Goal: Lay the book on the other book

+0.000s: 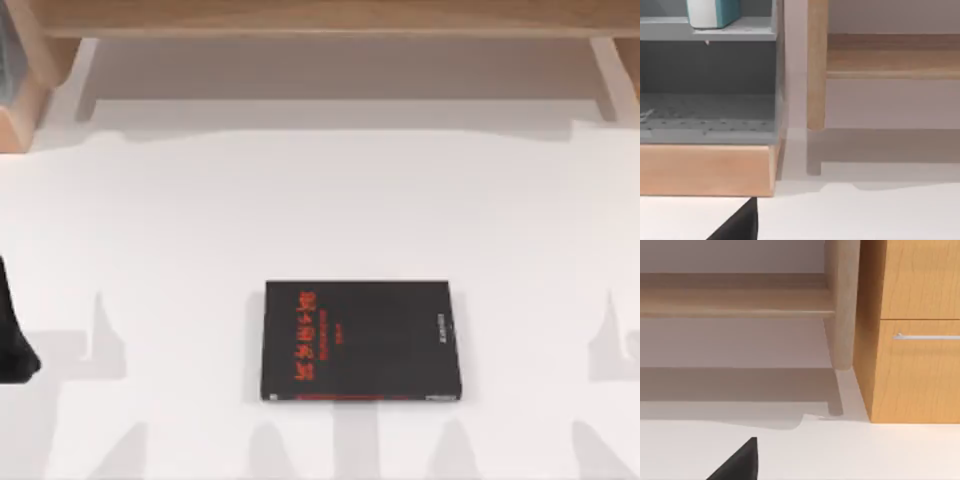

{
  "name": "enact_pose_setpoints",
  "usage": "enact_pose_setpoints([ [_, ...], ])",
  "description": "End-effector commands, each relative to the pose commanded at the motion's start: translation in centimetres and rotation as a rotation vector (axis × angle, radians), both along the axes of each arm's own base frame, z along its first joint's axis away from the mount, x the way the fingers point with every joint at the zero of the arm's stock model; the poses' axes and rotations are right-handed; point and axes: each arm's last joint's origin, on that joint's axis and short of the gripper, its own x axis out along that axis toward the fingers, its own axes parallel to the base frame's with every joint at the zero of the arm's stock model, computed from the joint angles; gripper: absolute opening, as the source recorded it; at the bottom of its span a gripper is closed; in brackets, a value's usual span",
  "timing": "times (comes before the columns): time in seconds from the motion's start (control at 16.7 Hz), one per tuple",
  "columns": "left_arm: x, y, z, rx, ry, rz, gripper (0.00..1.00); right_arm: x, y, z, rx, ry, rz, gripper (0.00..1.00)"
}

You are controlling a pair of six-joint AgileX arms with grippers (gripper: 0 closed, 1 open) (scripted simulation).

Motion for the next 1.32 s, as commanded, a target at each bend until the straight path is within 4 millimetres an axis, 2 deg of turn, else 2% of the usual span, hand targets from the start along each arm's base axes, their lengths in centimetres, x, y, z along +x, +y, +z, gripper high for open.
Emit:
enact_pose_setpoints([
  [0.18, 0.0, 0.0, 0.3, 0.000, -0.005, 0.000, 1.00, 0.0, 0.0, 0.0, 0.000, 0.000, 0.000, 1.00],
  [0.3, 0.1, 0.1, 1.8, -0.001, -0.027, -0.001, 1.00, 0.0, 0.0, 0.0, 0.000, 0.000, 0.000, 1.00],
  [0.48, 0.7, 0.5, 5.9, -0.001, -0.073, -0.005, 1.00, 0.0, 0.0, 0.0, 0.000, 0.000, 0.000, 1.00],
  [0.66, 3.2, 1.1, 10.4, -0.001, -0.086, -0.009, 1.00, 0.0, 0.0, 0.0, 0.000, 0.000, 0.000, 1.00],
  [0.84, 8.3, 2.4, 13.9, -0.006, -0.055, -0.011, 1.00, 0.0, 0.0, 0.0, 0.000, 0.000, 0.000, 1.00],
  [0.96, 12.9, 3.8, 15.0, -0.013, -0.020, -0.012, 1.00, 0.0, 0.0, 0.0, 0.000, 0.000, 0.000, 1.00],
  [1.14, 20.1, 6.4, 14.4, -0.027, 0.029, -0.015, 1.00, 0.0, 0.0, 0.0, 0.000, 0.000, 0.000, 1.00],
  [1.32, 26.3, 9.3, 12.1, -0.038, 0.058, -0.016, 1.00, 0.0, 0.0, 0.0, 0.000, 0.000, 0.000, 1.00],
])
